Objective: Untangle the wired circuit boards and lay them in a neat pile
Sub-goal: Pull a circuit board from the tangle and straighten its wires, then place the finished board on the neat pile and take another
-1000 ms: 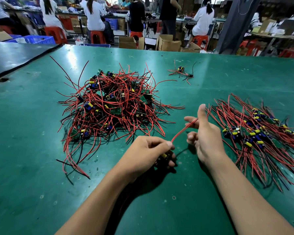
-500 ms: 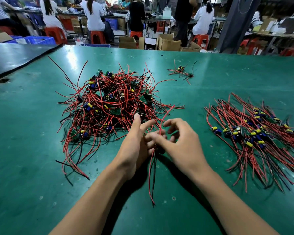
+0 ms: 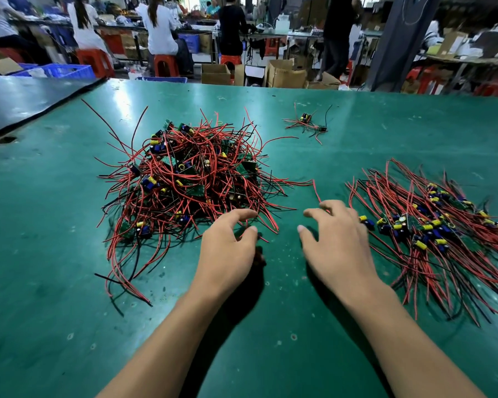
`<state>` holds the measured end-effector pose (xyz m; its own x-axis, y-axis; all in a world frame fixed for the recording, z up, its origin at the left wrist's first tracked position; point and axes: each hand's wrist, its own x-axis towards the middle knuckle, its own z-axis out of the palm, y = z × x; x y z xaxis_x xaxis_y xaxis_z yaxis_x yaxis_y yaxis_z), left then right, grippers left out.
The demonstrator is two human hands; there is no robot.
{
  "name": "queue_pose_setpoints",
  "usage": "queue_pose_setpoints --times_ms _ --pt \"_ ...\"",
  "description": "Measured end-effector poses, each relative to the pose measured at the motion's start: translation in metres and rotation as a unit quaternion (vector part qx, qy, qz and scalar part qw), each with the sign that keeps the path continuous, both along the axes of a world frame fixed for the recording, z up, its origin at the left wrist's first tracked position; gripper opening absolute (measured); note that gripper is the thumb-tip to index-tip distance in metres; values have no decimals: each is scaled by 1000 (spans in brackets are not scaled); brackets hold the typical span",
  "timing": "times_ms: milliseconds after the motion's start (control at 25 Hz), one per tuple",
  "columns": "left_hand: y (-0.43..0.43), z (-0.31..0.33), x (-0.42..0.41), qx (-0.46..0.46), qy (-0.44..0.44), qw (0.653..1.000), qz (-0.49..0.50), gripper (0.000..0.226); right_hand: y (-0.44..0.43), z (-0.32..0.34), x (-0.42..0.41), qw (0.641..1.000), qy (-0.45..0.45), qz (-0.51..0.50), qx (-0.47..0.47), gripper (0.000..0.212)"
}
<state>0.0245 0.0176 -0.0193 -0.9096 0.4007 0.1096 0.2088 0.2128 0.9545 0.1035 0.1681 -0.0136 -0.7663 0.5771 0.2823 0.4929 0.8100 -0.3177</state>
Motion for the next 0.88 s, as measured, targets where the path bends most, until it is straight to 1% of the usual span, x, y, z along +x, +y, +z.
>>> queue_pose_setpoints --times_ms 80,120,200,320,440,520,680,760,880 --pt "0 -1 -1 -53 89 994 21 31 -9 -7 -4 998 -3 69 -6 34" --pt "-1 -1 -2 -56 122 990 37 32 -8 -11 -6 997 -12 80 -13 35" --pt "-1 1 -2 -43 145 986 70 37 2 -17 -8 998 -21 62 -24 41" --pt "-1 2 -2 -56 119 989 72 49 20 -20 -9 999 -12 19 -39 47" --pt "-2 1 -6 -56 62 996 44 52 30 -21 -10 998 -26 -32 -48 55" --pt "-2 0 -7 -54 37 997 32 48 32 -22 -10 997 -44 -47 -48 58" --pt "0 -3 -6 -74 60 995 16 31 24 -23 -11 998 -48 -34 -34 58" --pt "0 -5 -9 -76 65 995 18 25 18 -23 -12 999 -27 -12 -33 56" --pt "-1 -3 -11 -69 76 994 23 18 11 -23 -14 998 25 33 -55 48"
